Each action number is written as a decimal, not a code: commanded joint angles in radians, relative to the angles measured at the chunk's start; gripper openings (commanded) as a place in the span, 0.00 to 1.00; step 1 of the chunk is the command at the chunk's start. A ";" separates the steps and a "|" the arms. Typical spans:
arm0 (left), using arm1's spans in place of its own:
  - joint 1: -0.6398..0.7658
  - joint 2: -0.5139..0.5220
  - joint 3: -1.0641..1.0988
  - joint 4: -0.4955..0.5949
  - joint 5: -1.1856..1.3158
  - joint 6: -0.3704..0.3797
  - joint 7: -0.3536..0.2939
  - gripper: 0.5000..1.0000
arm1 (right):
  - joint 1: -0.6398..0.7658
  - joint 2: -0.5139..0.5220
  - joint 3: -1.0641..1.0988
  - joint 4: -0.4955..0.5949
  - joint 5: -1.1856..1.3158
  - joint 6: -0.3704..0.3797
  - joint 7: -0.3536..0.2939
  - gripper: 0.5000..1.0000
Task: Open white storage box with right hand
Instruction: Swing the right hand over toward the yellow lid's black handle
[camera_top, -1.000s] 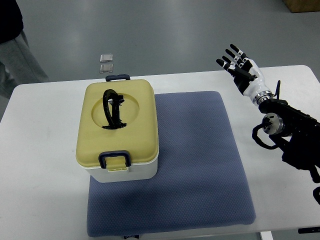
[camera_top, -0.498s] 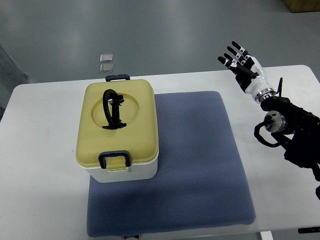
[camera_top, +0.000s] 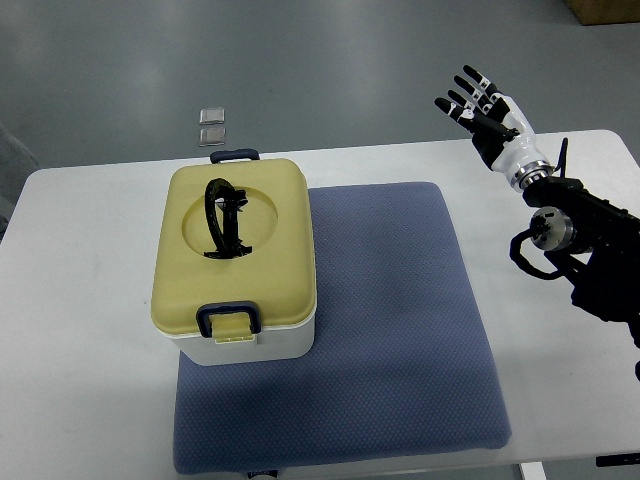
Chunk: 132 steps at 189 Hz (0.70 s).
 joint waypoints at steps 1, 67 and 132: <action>0.000 0.000 0.000 0.000 -0.001 0.000 0.000 1.00 | 0.062 -0.029 -0.037 0.000 -0.025 0.000 -0.004 0.86; 0.000 0.000 0.000 0.000 0.001 0.000 0.000 1.00 | 0.199 -0.080 -0.201 0.015 -0.131 0.008 -0.007 0.86; 0.000 0.000 0.000 0.000 -0.001 0.000 0.000 1.00 | 0.284 -0.113 -0.262 0.187 -0.693 0.012 0.005 0.86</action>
